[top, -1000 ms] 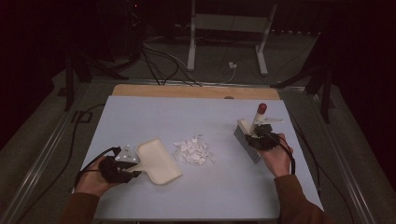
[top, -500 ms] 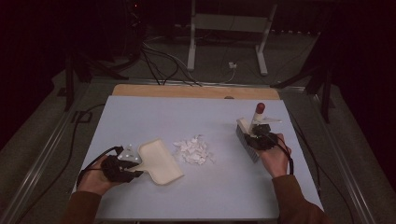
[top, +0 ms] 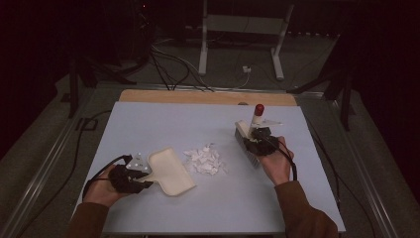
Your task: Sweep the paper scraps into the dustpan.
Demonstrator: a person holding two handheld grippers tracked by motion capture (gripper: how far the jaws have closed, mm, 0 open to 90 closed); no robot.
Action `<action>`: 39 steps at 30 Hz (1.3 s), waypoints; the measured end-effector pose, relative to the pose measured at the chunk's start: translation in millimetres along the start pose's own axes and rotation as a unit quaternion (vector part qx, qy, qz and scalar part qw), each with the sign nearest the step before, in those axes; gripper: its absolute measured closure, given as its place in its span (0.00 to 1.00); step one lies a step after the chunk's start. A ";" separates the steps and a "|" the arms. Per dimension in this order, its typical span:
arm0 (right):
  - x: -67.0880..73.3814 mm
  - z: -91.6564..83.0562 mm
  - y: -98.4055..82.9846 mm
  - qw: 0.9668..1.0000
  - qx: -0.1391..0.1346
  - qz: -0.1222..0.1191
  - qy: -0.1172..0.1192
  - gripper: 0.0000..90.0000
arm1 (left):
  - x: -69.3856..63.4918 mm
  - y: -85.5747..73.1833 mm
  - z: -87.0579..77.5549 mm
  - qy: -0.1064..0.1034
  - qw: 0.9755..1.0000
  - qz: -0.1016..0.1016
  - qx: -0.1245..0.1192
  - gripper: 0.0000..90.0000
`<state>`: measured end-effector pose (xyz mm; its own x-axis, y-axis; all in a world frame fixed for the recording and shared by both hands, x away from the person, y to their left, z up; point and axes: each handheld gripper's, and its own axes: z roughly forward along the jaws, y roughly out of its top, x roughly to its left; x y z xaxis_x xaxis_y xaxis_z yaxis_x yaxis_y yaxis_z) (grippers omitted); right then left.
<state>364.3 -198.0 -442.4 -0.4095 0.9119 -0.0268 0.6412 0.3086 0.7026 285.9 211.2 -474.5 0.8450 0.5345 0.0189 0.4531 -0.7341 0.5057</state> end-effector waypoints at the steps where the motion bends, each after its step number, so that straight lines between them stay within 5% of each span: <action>1: 1.9 1.1 1.2 1.000 0.001 0.001 0.002 0.74 | 0.0 0.4 0.3 0.000 1.000 0.000 0.000 0.74; 39: 62.2 22.0 4.3 0.999 0.026 -0.015 0.034 0.74 | -0.8 7.4 7.2 -0.006 1.000 0.003 -0.003 0.74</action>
<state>355.9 -134.0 -456.7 -0.4713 0.8820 0.0021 0.6598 0.3510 0.6644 290.6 202.3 -476.9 0.8507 0.5256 0.0108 0.4469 -0.7339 0.5115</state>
